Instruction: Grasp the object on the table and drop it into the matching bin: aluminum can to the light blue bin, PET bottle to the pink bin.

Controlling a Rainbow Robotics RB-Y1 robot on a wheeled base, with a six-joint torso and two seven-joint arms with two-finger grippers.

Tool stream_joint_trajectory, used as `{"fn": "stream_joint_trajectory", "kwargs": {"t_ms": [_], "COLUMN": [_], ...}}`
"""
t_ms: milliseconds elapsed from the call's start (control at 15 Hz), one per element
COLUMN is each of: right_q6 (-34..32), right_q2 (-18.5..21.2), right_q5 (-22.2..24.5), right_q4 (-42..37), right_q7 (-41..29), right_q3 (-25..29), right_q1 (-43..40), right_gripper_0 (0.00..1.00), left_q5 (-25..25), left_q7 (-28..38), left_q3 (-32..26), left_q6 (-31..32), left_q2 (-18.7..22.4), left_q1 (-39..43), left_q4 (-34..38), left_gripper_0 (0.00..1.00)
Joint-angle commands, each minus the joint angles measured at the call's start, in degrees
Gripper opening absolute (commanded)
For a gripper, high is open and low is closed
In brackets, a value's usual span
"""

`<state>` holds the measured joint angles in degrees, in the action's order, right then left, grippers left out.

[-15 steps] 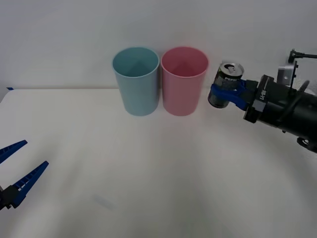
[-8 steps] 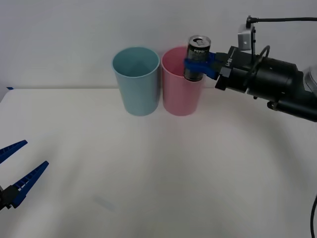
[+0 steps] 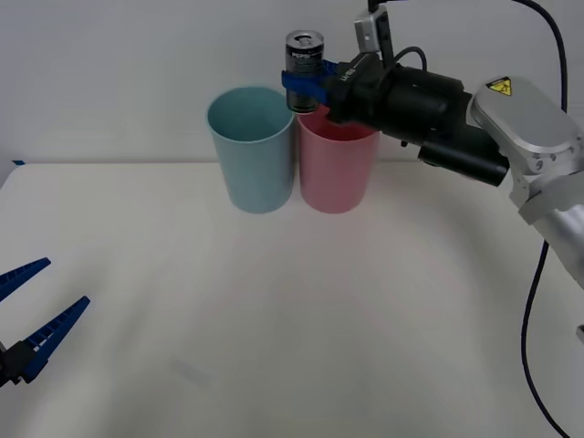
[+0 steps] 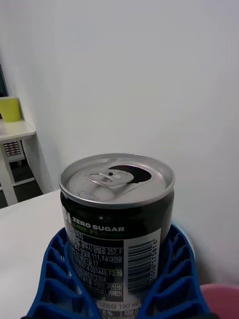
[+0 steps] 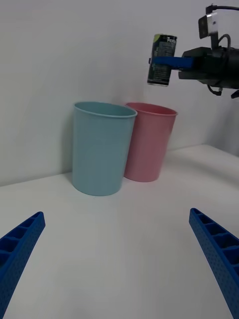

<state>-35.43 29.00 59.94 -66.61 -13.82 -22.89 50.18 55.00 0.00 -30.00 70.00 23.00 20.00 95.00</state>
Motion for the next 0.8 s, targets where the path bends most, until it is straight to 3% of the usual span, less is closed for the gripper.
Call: {"fn": "stream_joint_trajectory", "kwargs": {"t_ms": [67, 400, 600, 800], "right_q6": [4.7, 12.4, 17.2, 17.6], "right_q2": [-2.9, -8.3, -9.0, -9.0], "right_q5": [0.0, -0.8, -6.1, -6.6], "right_q4": [5.0, 14.2, 16.7, 16.7], "right_q7": [0.3, 0.5, 0.6, 0.7], "right_q3": [-3.4, -7.3, -12.4, -12.9], "right_q1": [4.3, 11.2, 14.1, 14.2], "right_gripper_0": [0.0, 0.0, 0.0, 0.01], "left_q5": [0.0, 0.0, 0.0, 0.0], "left_q7": [0.0, 0.0, 0.0, 0.0], "left_q3": [0.0, 0.0, 0.0, 0.0], "left_q6": [0.0, 0.0, 0.0, 0.0], "left_q2": [0.0, 0.0, 0.0, 0.0], "left_q1": [0.0, 0.0, 0.0, 0.0], "left_q4": [0.0, 0.0, 0.0, 0.0], "left_gripper_0": [1.0, 1.0, 1.0, 1.0]}}
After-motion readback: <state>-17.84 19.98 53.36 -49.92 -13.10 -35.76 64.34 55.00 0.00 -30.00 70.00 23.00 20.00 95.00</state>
